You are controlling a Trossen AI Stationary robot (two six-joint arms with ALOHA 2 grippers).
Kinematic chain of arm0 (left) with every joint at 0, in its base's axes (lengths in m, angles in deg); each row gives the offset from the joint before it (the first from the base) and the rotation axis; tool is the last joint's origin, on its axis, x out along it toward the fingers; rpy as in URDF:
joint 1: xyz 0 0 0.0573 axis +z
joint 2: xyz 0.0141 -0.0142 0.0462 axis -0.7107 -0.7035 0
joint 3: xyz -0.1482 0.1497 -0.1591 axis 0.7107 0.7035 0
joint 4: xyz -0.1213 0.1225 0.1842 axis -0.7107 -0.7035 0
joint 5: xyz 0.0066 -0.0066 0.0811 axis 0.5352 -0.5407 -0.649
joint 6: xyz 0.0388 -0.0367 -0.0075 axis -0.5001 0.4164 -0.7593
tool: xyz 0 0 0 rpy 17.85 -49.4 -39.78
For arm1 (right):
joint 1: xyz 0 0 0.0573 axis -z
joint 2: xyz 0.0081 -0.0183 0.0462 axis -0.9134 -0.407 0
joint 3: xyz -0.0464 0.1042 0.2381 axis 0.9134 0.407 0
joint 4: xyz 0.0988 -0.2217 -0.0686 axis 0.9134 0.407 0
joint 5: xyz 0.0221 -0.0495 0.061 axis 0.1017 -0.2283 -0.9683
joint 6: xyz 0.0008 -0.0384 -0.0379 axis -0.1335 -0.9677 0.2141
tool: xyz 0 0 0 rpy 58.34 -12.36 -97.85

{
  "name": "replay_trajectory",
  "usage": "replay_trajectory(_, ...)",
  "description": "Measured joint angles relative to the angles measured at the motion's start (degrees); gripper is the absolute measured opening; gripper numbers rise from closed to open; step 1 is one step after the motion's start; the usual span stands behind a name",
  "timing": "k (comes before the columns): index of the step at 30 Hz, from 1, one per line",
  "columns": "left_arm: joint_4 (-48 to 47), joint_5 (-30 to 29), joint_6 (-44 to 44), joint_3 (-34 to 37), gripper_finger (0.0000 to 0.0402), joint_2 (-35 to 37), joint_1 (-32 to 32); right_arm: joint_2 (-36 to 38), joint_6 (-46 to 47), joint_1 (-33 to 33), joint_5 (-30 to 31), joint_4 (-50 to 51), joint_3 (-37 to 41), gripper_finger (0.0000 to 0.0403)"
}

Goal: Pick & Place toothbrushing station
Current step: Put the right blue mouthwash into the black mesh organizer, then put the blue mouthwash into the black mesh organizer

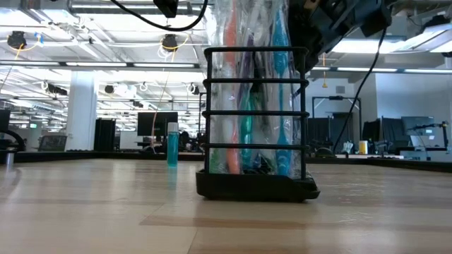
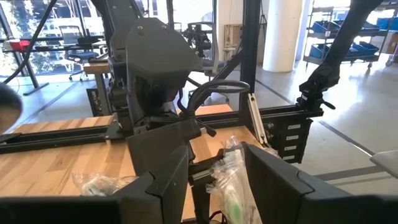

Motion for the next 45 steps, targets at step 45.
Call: replay_trajectory(45,-1.5,-3.9,0.0,0.0,0.0153,0.0,0.0,12.8,-2.2,0.4,0.3,11.5,0.0,0.0120)
